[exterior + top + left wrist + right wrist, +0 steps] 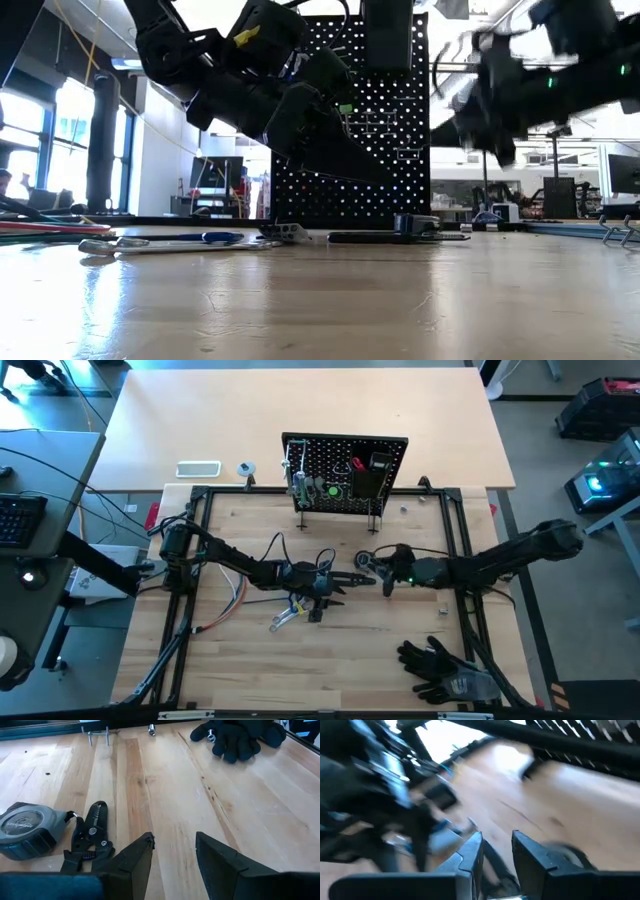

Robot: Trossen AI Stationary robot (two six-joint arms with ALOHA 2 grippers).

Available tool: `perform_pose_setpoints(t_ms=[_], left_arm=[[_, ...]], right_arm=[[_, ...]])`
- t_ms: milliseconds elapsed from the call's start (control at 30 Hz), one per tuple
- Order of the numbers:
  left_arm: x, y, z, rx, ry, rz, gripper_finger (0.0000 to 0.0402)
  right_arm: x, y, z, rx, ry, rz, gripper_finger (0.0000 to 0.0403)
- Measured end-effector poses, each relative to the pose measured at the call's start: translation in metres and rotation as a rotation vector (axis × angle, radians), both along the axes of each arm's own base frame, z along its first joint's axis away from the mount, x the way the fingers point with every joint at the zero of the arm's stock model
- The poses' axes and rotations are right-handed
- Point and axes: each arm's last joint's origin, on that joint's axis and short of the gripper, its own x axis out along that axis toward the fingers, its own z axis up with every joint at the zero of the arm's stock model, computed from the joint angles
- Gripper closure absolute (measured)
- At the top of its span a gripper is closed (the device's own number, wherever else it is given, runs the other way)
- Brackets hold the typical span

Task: Hang tools onto peg board
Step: Put the socket into the black bin on the peg board

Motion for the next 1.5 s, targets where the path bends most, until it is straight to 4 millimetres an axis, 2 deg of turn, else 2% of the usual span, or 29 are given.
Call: perform_pose_setpoints(t_ms=[167,300,533,700,900,1067,1200,1400,1500], left_arm=[[0.000,0.000,0.000,-0.006,0.002,0.003,0.0260],[0.000,0.000,0.000,-0.007,0.002,0.003,0.0260],[0.000,0.000,0.000,-0.007,0.004,0.003,0.0260],[0.000,0.000,0.000,-0.007,0.004,0.003,0.0260],[0.000,0.000,0.000,-0.007,0.005,0.004,0.0260],[0.000,0.000,-0.001,-0.009,0.013,0.005,0.0260],[0.000,0.000,-0.001,-0.009,0.014,0.005,0.0260],[-0.001,0.000,-0.002,-0.015,0.023,0.008,0.0260],[-0.001,0.000,-0.002,-0.015,0.026,0.008,0.0260]], right_arm=[[0.003,0.007,0.044,-0.119,-0.121,0.102,0.0321],[0.010,0.010,0.086,-0.235,-0.117,0.144,0.0321],[0.020,0.011,0.175,-0.455,-0.071,0.173,0.0321],[0.018,0.005,0.238,-0.587,-0.069,0.149,0.0321],[0.017,-0.012,0.297,-0.731,-0.044,0.080,0.0321],[0.022,-0.031,0.337,-0.807,-0.055,0.053,0.0321],[0.030,-0.052,0.361,-0.826,-0.028,0.012,0.0321],[0.038,-0.089,0.391,-0.767,0.000,-0.042,0.0321],[0.041,-0.108,0.398,-0.716,0.034,-0.053,0.0321]])
